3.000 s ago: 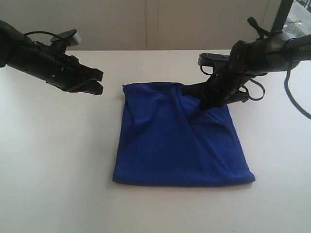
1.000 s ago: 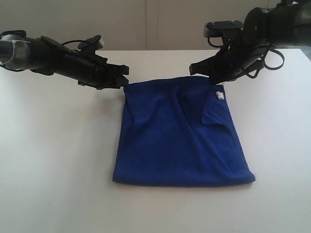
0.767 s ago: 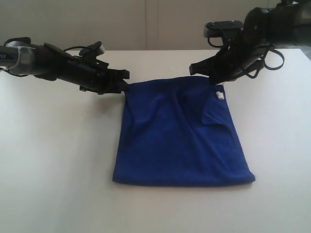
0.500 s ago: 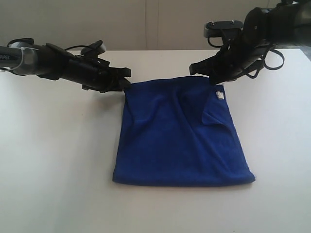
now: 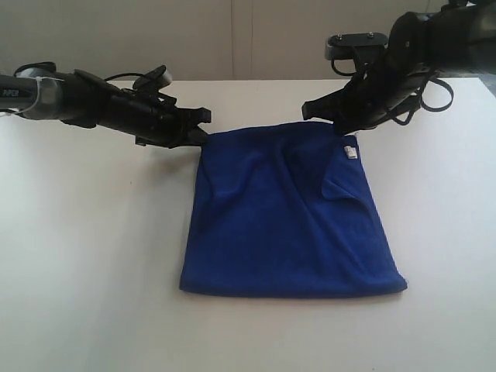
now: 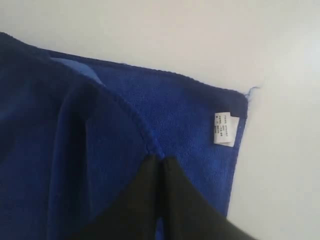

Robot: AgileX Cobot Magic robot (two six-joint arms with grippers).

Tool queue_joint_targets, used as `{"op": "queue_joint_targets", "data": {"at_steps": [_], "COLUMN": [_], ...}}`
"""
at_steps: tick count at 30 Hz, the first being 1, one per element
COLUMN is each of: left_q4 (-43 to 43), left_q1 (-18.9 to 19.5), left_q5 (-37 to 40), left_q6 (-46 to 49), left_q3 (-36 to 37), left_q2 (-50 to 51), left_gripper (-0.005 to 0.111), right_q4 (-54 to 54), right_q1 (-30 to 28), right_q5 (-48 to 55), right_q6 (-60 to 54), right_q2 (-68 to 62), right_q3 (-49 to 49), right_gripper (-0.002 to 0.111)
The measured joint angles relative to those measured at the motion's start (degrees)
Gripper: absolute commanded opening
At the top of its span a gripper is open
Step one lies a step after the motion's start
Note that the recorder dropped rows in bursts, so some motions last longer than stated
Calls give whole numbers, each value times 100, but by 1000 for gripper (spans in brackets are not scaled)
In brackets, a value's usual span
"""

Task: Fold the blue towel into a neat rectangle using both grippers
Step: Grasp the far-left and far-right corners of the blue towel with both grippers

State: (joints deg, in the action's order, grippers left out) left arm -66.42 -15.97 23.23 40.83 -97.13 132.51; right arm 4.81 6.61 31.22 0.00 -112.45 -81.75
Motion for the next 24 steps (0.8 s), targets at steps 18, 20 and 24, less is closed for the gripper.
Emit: {"op": "queue_joint_targets", "data": {"at_steps": [18,20,24], "left_q4": [1882,2092,2200], "left_q1": [0,0,0], "left_q5": [2065,2389,2764], "left_q6": [202,164,74], "left_q3": [0,0,82], "left_q2": [-1251,-1417,-1839], "left_gripper": [0,0,0], "right_q4": [-63,-74,-74], "right_q1": [0,0,0], "right_q5": [1009,1161,1395], "right_q6": [-1895,-1989,-2066], "right_q2": [819,1027,1575], "right_q3": [0,10,184], "right_gripper": [0,0,0]}}
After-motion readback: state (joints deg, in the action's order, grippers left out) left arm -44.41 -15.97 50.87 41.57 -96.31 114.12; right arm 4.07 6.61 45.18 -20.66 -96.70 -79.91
